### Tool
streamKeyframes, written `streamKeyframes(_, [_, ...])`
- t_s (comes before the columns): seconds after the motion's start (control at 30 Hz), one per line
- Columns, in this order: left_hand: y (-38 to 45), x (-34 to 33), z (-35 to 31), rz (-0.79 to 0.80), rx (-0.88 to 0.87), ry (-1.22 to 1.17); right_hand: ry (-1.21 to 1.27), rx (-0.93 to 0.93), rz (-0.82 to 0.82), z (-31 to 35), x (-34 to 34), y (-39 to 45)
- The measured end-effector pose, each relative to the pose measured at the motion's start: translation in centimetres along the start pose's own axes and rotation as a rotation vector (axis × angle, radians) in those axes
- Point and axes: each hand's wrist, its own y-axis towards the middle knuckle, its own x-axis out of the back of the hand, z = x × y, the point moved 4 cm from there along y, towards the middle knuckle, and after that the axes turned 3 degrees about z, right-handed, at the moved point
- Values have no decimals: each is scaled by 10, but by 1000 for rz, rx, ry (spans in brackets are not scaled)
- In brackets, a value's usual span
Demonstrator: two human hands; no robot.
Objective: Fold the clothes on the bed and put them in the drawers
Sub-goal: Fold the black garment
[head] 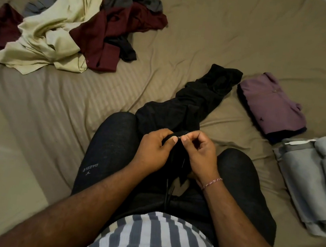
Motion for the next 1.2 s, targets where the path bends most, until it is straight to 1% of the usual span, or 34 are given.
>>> streamKeyframes(0.03, [0,2,0,-15,10,-92,-15,8,8,-1,2,0])
streamKeyframes(0.07, [-1,5,-1,-37,20,-178,-93,13,-3,-3,5,0])
streamKeyframes(0.17, [1,16,0,-81,54,-360,-441,71,-126,-1,15,6])
streamKeyframes(0.2, [0,18,0,-71,68,-409,-488,98,-166,3,17,8])
streamKeyframes(0.23, [-1,19,0,-55,88,-457,-469,116,-178,7,17,9])
streamKeyframes(0.27, [-3,21,-1,-37,106,-513,-383,124,-166,12,17,11])
streamKeyframes(0.37, [-7,30,-6,15,140,-711,79,70,-24,30,13,14])
streamKeyframes(0.4, [-7,35,-9,28,141,-763,177,61,28,37,14,15])
streamKeyframes(0.43, [-6,41,-13,36,133,-796,204,67,79,47,14,16])
streamKeyframes(0.47, [-5,46,-18,41,115,-820,176,95,131,57,17,17])
streamKeyframes(0.57, [-2,57,-32,67,28,-926,-41,198,326,88,22,21])
streamKeyframes(0.63, [0,62,-37,116,3,-1018,-136,165,484,100,27,30])
streamKeyframes(0.67, [2,63,-38,139,14,-1021,-153,104,561,102,31,34])
streamKeyframes(0.73, [5,66,-36,190,63,-923,-261,-3,693,96,42,45])
streamKeyframes(0.8, [6,67,-32,232,104,-838,-442,-45,730,84,50,55])
streamKeyframes(0.83, [6,68,-29,243,122,-800,-491,-48,698,78,53,59])
streamKeyframes(0.87, [6,68,-28,245,129,-736,-517,-46,628,73,56,64])
streamKeyframes(0.97, [4,67,-26,239,94,-427,-726,-35,271,55,69,80])
streamKeyframes(1.0, [3,67,-26,233,85,-355,-721,-57,186,51,72,80])
streamKeyframes(1.03, [4,68,-27,216,80,-306,-648,-45,143,51,71,79])
streamKeyframes(1.07, [3,70,-28,197,79,-269,-577,13,118,54,68,75])
streamKeyframes(1.1, [4,73,-28,178,77,-240,-515,109,114,59,64,71])
streamKeyframes(1.13, [4,75,-28,167,67,-216,-483,217,143,68,56,66])
streamKeyframes(1.17, [5,77,-28,166,59,-208,-451,304,211,74,44,60])
streamKeyframes(1.2, [5,77,-27,173,57,-222,-416,336,304,80,31,53])
